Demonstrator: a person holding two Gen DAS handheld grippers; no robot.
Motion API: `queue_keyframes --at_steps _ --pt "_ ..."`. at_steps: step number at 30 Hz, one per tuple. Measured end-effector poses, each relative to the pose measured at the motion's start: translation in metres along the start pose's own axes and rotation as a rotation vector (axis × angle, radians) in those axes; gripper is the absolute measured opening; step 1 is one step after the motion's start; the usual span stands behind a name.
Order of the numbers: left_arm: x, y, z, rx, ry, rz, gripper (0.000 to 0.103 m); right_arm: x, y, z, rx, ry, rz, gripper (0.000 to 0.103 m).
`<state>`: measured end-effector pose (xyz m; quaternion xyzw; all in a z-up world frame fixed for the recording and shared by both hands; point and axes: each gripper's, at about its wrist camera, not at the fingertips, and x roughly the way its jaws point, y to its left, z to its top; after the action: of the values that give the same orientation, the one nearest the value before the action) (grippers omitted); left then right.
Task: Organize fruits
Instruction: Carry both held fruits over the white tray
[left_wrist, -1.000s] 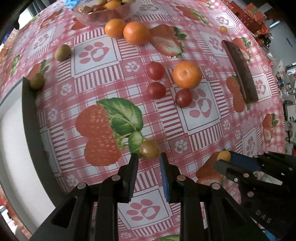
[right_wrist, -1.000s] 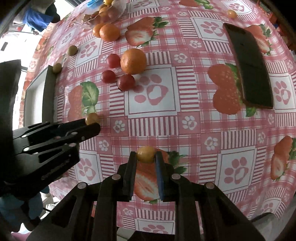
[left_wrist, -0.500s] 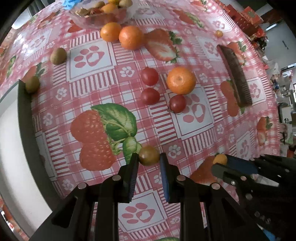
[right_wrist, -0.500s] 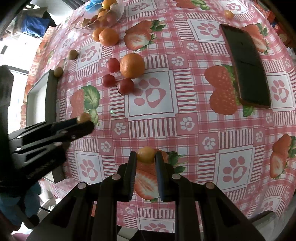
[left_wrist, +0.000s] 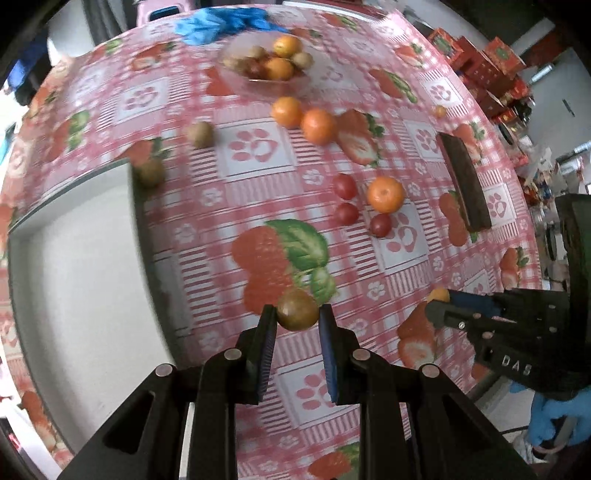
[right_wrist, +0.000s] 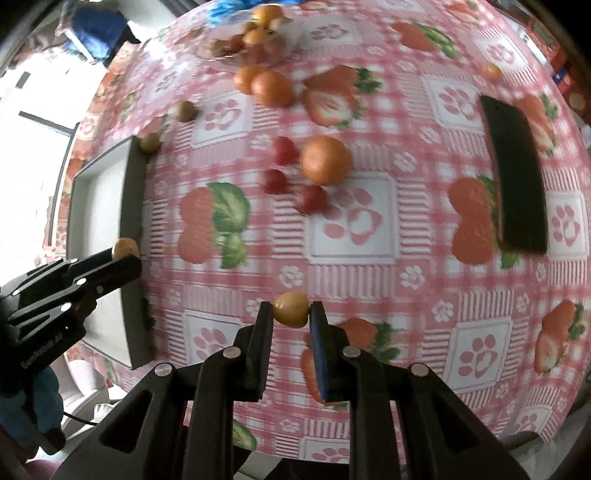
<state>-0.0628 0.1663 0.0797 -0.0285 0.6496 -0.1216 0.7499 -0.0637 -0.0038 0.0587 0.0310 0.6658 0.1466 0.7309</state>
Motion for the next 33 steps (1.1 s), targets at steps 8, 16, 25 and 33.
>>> queue_keyframes --at_steps 8,16,25,33 --pt "-0.028 0.049 -0.019 -0.106 -0.050 0.020 0.025 -0.001 0.058 0.022 -0.130 0.001 0.017 0.022" --pt "-0.049 0.100 -0.040 -0.210 -0.091 0.053 0.025 0.008 0.125 0.033 -0.256 0.016 0.047 0.021" --pt "-0.056 0.154 -0.070 -0.314 -0.090 0.089 0.025 0.027 0.189 0.032 -0.374 0.051 0.072 0.021" --pt "-0.046 0.179 -0.083 -0.342 -0.050 0.101 0.025 0.054 0.215 0.029 -0.402 0.109 0.081 0.021"
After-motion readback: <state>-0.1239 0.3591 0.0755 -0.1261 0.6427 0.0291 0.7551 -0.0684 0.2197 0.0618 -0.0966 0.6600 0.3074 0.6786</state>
